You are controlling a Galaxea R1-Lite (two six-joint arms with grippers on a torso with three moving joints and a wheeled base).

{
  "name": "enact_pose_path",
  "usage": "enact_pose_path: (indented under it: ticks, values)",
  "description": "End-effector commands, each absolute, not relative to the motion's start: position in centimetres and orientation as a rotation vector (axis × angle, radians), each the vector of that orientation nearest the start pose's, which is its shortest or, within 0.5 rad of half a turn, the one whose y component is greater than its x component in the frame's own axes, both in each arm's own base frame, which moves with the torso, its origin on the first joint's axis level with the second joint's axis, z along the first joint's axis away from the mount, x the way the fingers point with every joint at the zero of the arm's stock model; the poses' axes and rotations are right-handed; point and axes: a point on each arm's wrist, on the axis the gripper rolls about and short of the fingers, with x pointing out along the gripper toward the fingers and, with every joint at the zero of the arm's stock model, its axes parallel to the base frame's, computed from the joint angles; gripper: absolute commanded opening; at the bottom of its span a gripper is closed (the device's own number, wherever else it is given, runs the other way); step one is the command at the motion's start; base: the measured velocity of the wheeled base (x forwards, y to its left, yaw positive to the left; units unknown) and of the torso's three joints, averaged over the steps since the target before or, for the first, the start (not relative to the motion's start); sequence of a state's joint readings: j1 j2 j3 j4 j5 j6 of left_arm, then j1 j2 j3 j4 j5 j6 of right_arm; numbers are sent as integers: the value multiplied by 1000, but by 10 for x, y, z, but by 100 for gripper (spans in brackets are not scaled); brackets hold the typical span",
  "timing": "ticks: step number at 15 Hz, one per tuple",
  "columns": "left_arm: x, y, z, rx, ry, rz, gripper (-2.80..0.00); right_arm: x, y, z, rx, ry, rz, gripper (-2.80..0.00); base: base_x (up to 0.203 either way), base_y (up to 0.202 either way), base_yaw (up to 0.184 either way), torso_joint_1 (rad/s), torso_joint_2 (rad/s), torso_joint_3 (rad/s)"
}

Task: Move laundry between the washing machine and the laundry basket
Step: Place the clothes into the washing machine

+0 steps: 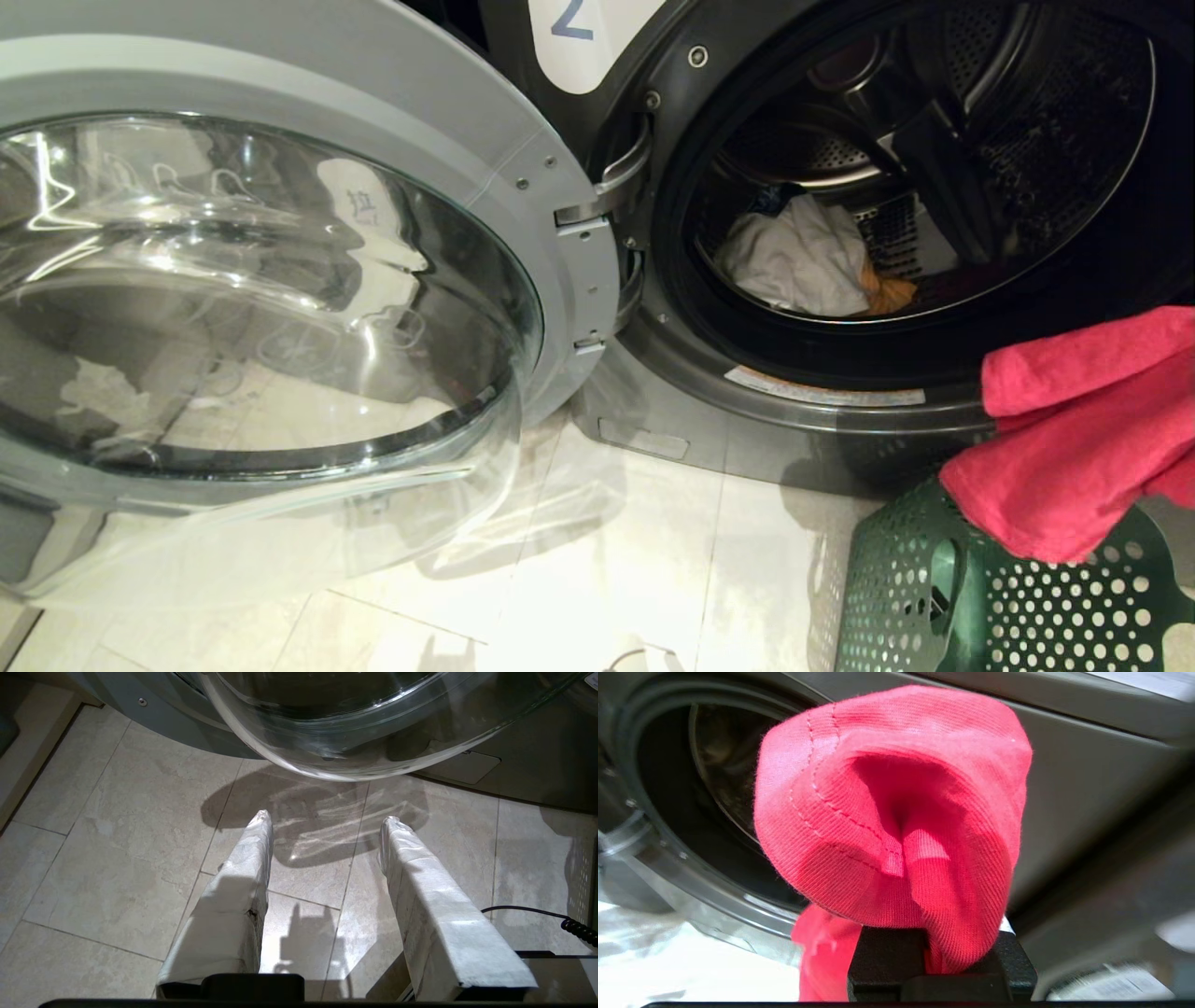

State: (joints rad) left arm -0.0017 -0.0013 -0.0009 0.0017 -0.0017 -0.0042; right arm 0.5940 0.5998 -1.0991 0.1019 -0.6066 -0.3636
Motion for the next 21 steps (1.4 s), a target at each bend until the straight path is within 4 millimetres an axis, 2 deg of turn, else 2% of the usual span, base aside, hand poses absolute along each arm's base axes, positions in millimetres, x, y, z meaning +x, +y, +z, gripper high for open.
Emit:
enact_pose_path:
  ticks: [1,6,9,12,15,19,21]
  values:
    - [-23,0,76,-5,0,-3,-280,-45,-45,353,-117,-346,-117,-280,0,0,0,0,0,0]
    - [-23,0,76,-5,0,-3,-280,-60,-48,349,-123,-320,-255,-280,0,0,0,0,0,0]
    - [-23,0,75,-5,2,-3,-280,-56,-38,347,-141,-280,-356,-280,0,0,0,0,0,0]
    - [-23,0,75,-5,2,-3,-280,-31,-24,325,-163,-168,-405,-280,0,0,0,0,0,0]
    - [-23,0,75,-5,1,-3,-280,3,-14,286,-156,6,-493,-280,0,0,0,0,0,0]
    - [-23,0,76,-5,0,-3,-280,34,-14,251,-105,176,-689,-280,0,0,0,0,0,0]
    - [-23,0,76,-5,1,-3,-280,42,-18,234,-71,244,-789,-280,0,0,0,0,0,0]
